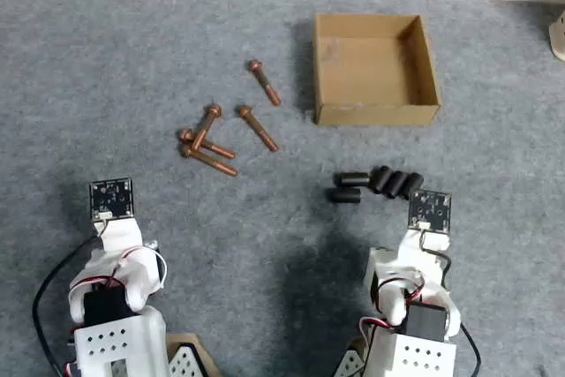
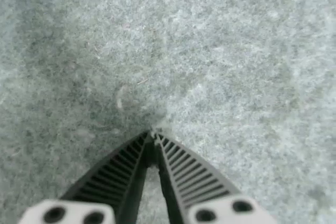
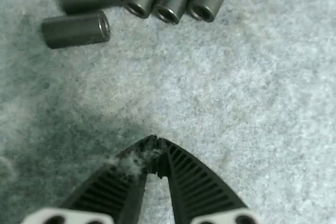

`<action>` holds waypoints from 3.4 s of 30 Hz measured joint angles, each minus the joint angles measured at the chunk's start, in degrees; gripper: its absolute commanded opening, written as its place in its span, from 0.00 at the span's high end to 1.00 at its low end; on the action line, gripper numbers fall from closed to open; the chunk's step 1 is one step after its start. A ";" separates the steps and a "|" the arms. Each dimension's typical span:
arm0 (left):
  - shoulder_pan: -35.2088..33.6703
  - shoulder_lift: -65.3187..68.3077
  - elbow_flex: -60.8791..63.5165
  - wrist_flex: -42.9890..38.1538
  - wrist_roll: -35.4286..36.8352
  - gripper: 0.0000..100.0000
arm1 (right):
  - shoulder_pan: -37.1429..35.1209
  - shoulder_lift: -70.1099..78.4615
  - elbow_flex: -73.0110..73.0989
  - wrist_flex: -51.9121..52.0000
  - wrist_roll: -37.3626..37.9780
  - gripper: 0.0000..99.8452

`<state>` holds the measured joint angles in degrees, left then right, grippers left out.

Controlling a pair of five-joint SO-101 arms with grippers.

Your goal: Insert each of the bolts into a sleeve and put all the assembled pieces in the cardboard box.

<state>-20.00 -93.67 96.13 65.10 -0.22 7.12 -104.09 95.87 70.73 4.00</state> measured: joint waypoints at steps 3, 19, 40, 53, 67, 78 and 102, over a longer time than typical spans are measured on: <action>-1.76 -0.70 -5.45 1.67 -0.18 0.99 | 0.00 0.00 0.00 0.00 0.00 1.00; -1.67 -0.70 -34.73 24.00 -0.18 0.99 | 0.00 0.00 0.00 0.00 0.00 1.00; 7.03 69.36 -72.18 28.57 -0.18 0.99 | 0.00 0.00 0.00 0.00 0.00 1.00; 17.32 107.43 -101.98 28.48 -0.18 0.99 | 0.00 0.00 0.00 0.00 0.00 1.00; 17.32 132.13 -131.78 28.48 -8.97 0.98 | 0.00 0.00 0.00 0.00 0.00 1.00; 19.52 139.25 -145.58 32.53 -6.77 0.77 | 0.00 0.00 0.00 0.00 0.00 1.00; 21.01 149.27 -152.62 28.57 -6.24 0.78 | 0.00 0.00 0.00 0.00 0.00 1.00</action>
<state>1.01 55.60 -56.48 93.67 -6.46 7.12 -104.09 95.87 70.73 4.00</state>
